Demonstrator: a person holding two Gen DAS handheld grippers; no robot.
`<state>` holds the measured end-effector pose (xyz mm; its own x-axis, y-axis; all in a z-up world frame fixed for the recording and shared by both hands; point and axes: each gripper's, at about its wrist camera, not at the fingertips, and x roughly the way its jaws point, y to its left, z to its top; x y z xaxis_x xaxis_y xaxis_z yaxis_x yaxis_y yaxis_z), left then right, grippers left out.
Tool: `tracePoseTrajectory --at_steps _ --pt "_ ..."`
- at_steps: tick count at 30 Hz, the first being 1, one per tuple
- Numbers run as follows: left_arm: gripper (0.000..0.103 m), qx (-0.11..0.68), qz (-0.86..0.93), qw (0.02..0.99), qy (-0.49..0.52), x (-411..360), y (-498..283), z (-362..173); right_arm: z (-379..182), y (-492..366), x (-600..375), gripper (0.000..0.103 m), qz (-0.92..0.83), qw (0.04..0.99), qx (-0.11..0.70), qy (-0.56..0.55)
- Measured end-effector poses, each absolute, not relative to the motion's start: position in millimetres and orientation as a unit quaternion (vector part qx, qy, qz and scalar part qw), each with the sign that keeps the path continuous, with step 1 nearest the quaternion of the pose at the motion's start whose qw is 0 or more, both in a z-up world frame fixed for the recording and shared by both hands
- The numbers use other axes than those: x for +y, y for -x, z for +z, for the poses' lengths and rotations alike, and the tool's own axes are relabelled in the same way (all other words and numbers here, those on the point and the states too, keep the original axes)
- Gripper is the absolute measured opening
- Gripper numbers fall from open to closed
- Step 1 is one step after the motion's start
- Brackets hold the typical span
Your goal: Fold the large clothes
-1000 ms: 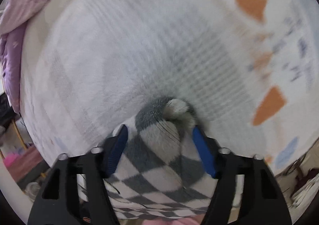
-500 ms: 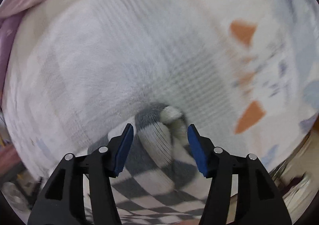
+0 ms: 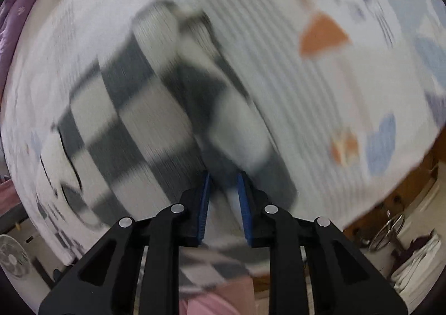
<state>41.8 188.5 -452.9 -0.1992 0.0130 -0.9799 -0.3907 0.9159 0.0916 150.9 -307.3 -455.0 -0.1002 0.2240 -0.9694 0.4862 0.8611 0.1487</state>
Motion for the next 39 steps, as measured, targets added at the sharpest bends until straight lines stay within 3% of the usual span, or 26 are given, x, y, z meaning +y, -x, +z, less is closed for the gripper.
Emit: tracePoseTrajectory --at_steps 5,8,13,17,22,31,36,39 --pt "0.044 0.756 0.173 0.61 0.162 187 -2 -456 -454 -114 -307 0.019 -0.114 0.608 0.757 -0.21" --pt "0.04 0.751 0.166 0.616 0.169 179 -19 -432 -445 -113 -290 0.024 -0.124 0.582 0.778 -0.199" --pt "0.04 0.705 0.085 0.694 0.121 137 -78 -393 -407 -157 -222 0.023 -0.03 0.648 0.74 -0.177" --pt "0.04 0.718 0.045 0.686 0.108 106 -105 -409 -416 -195 -157 0.023 0.028 0.662 0.736 -0.139" --pt "0.041 0.739 0.009 0.673 0.029 92 -82 -439 -454 -161 -134 0.023 0.034 0.647 0.759 -0.062" --pt "0.042 0.787 -0.01 0.616 0.038 94 -19 -447 -514 -22 -188 0.02 0.001 0.544 0.828 -0.135" --pt "0.042 0.777 -0.034 0.627 0.043 76 -34 -400 -482 -44 -192 0.025 0.033 0.521 0.829 -0.2" --pt "0.042 0.762 -0.047 0.645 0.038 69 -53 -387 -487 -67 -166 0.025 0.093 0.524 0.828 -0.178"
